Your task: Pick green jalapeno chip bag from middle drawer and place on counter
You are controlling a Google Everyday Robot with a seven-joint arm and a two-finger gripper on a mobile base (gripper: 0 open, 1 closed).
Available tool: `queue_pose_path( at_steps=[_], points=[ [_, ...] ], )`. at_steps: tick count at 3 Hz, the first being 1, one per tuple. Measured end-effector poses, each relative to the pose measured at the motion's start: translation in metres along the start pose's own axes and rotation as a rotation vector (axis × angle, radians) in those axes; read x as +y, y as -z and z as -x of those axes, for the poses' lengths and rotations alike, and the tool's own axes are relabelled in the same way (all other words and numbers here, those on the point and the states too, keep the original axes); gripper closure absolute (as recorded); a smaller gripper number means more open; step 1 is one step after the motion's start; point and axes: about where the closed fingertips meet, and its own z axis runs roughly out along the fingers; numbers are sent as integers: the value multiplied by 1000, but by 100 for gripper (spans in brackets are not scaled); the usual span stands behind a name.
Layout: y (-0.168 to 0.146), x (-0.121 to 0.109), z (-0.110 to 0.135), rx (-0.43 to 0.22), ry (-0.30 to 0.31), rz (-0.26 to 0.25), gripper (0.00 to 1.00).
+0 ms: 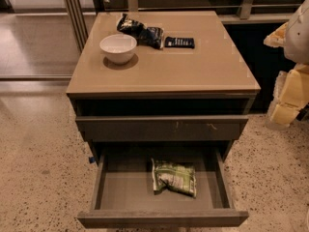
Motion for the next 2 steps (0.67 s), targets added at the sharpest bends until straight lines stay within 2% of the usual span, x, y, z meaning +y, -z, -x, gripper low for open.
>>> queue_pose_path(
  at_steps=[1,2],
  points=[
    [0,0,0,0,0,0,0],
    [-23,2,-7,-18,-3,-1,19]
  ],
)
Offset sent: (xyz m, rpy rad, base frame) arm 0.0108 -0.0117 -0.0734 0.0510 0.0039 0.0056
